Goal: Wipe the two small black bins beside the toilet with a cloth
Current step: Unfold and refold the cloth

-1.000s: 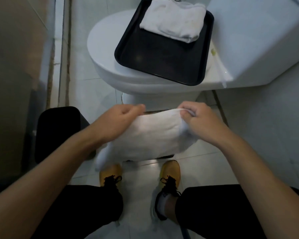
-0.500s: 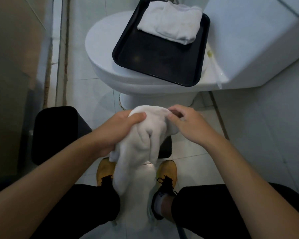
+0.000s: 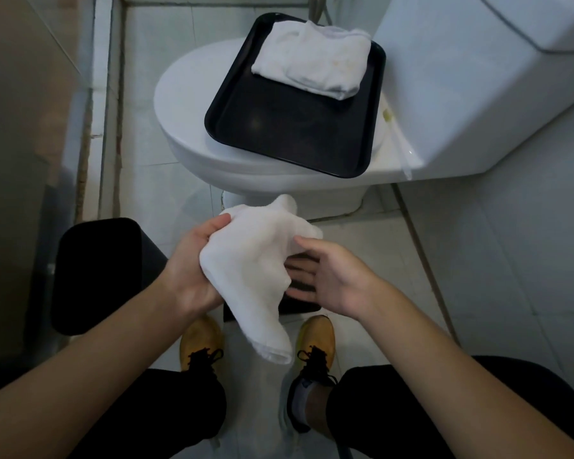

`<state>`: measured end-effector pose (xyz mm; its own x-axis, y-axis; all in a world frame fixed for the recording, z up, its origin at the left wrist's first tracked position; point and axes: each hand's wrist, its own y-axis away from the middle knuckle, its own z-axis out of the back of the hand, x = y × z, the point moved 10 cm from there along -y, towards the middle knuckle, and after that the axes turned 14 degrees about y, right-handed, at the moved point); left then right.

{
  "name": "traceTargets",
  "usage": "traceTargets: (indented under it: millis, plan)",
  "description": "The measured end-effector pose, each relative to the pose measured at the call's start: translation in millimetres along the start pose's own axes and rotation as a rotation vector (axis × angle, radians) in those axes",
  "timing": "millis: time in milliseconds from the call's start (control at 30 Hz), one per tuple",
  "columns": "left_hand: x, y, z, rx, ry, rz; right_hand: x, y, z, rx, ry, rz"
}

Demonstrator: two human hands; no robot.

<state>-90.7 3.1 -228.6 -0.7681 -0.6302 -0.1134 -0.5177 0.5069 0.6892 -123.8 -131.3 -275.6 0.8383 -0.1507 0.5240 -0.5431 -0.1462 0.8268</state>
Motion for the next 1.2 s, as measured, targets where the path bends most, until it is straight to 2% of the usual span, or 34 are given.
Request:
traceTargets:
  millis: [67, 133, 233, 300, 367, 400, 467, 533, 600, 767, 900, 1067, 1200]
  plan:
    - [-4.3, -0.6, -1.3, 0.009, -0.013, 0.000, 15.2, -0.3, -1.8, -0.017, -0.225, 0.128]
    - [-13.0, -2.9, 4.3, -0.054, -0.105, -0.035, 27.8, 3.5, -3.6, 0.003, -0.287, 0.216]
    - [-27.9, -2.0, 33.5, -0.322, -0.411, -0.058, 38.0, 13.0, 1.3, -0.076, -0.188, 0.302]
    - [-45.0, 0.7, 50.9, -0.516, -0.734, -0.124, 39.6, 19.2, 3.5, -0.141, -0.139, 0.324]
    - [-64.3, 9.5, 44.2, -0.655, -1.132, -0.361, 40.1, 25.9, 1.5, -0.188, -0.101, 0.338]
    - [-68.8, 17.4, 26.6, -0.654, -1.306, -0.545, 40.6, 29.4, -0.4, -0.213, -0.082, 0.346]
    - [-55.3, 31.7, -17.7, -0.424, -1.456, -0.871, 41.2, 35.3, -4.7, -0.266, -0.052, 0.370]
    - [-28.1, 31.6, -36.8, -0.157, -1.403, -0.893, 41.2, 37.5, -9.5, -0.297, -0.046, 0.393]
    - [-8.8, 24.3, -37.7, -0.073, -1.418, -0.840, 41.5, 36.7, -14.3, -0.284, -0.050, 0.383]
    - [-8.8, 19.3, -33.4, -0.084, -1.446, -0.890, 41.1, 34.3, -21.3, -0.146, -0.151, 0.329]
    - [-12.9, 23.5, -39.1, -0.059, -1.429, -0.903, 39.1, 34.2, -17.3, -0.164, -0.074, 0.375]
    - [-20.6, 15.7, -19.3, -0.103, -0.961, -0.662, 48.3, 36.8, -12.2, -0.249, 0.008, 0.421]
    - [-13.8, 9.6, -15.9, -0.073, -0.749, -0.532, 56.4, 46.1, -1.8, -0.444, 0.173, 0.476]
